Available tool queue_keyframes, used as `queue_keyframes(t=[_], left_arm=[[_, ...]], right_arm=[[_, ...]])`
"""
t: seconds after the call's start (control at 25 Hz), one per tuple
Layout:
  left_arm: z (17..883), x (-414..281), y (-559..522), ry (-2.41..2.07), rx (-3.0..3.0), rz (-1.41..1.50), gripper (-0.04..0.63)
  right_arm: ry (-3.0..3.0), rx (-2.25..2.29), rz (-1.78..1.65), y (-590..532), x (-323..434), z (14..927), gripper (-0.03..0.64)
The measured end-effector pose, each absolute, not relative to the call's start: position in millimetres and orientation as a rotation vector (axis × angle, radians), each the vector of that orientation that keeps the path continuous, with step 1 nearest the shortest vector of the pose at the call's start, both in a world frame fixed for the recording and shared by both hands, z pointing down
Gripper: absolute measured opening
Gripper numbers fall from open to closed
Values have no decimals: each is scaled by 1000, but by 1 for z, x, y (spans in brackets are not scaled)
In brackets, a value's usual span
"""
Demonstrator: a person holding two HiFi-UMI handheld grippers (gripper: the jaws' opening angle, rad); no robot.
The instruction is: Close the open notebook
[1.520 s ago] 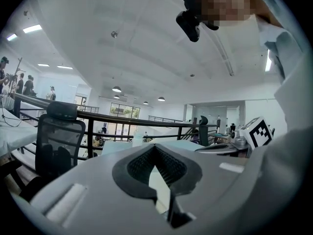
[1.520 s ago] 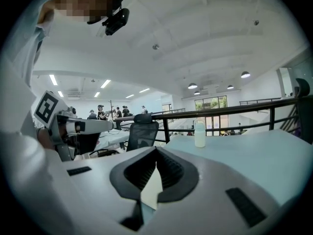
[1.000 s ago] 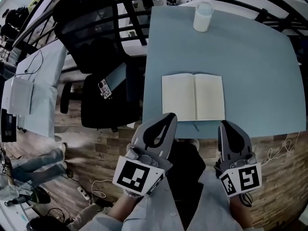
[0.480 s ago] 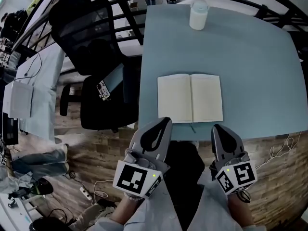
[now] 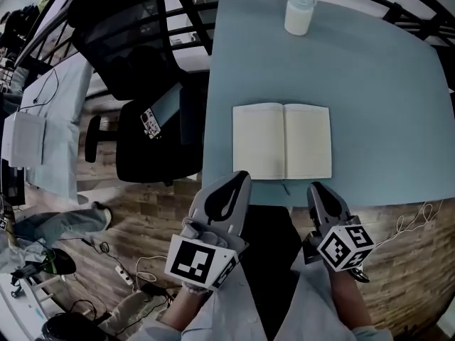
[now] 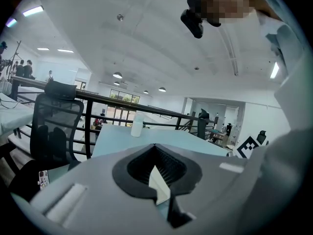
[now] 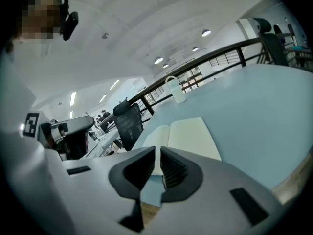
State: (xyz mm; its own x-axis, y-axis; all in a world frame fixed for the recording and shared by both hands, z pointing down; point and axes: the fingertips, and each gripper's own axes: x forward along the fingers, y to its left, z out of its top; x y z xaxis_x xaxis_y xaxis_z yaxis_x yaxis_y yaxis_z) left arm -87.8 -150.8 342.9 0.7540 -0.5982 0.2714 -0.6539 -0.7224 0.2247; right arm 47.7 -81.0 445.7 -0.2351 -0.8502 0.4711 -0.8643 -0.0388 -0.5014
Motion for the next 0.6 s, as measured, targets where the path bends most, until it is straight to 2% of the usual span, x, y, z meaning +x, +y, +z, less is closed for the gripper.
queue_keyframes(t=[0.6], left_arm=[[368,-86,-164,-956,2616,319,3]], right_arm=[[-1989,1916,1604,-82,42,517,97]])
